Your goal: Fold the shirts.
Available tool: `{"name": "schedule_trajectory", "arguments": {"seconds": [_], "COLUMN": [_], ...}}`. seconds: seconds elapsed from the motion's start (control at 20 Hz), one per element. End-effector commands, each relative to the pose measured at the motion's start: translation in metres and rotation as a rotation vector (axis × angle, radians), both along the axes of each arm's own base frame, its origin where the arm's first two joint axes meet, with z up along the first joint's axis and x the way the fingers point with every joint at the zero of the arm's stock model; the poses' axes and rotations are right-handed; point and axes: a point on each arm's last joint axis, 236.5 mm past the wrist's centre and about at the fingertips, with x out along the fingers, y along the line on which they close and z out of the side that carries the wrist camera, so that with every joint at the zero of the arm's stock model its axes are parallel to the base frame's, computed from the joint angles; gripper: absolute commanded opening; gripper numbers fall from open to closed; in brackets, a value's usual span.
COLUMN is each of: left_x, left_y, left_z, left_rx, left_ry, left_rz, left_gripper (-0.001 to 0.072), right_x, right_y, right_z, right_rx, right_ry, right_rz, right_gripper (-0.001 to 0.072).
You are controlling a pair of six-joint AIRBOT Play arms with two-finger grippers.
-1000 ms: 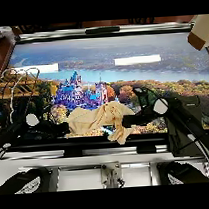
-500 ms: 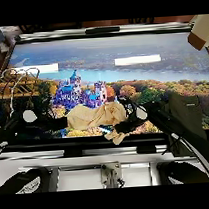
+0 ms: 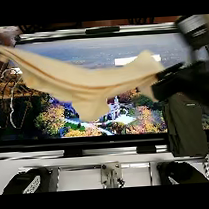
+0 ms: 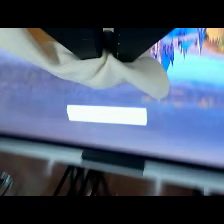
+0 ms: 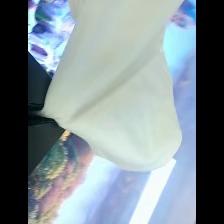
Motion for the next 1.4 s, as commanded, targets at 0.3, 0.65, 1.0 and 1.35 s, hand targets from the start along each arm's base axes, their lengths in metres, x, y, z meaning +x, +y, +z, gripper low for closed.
{"name": "schedule_trajectory", "arguments": {"seconds": [0.3,0.65,1.0,1.35], "left_x": [-0.084,0.002,0.064,0.059], "left_y": [0.027,0.028,0.012,-0.001], "left_z": [0.063,-0.174,-0.378,-0.408], "left_rx": [0.074,0.189,0.114,0.035], "left_ry": [-0.134,0.498,0.917,1.101], "left_rz": [0.087,0.043,0.002,-0.096], "left_gripper": [0.0042,0.0042,0.0043,0.0715], "right_x": [-0.083,-0.057,0.028,0.052], "right_y": [-0.032,-0.011,0.066,0.051], "right_z": [-0.022,-0.218,-0.304,-0.302], "right_rx": [0.048,-0.104,0.23,0.155], "right_ry": [0.274,0.544,0.44,0.453], "right_rz": [-0.043,-0.086,-0.141,-0.193], "right_gripper": [0.007,0.0071,0.0071,0.0502]}}
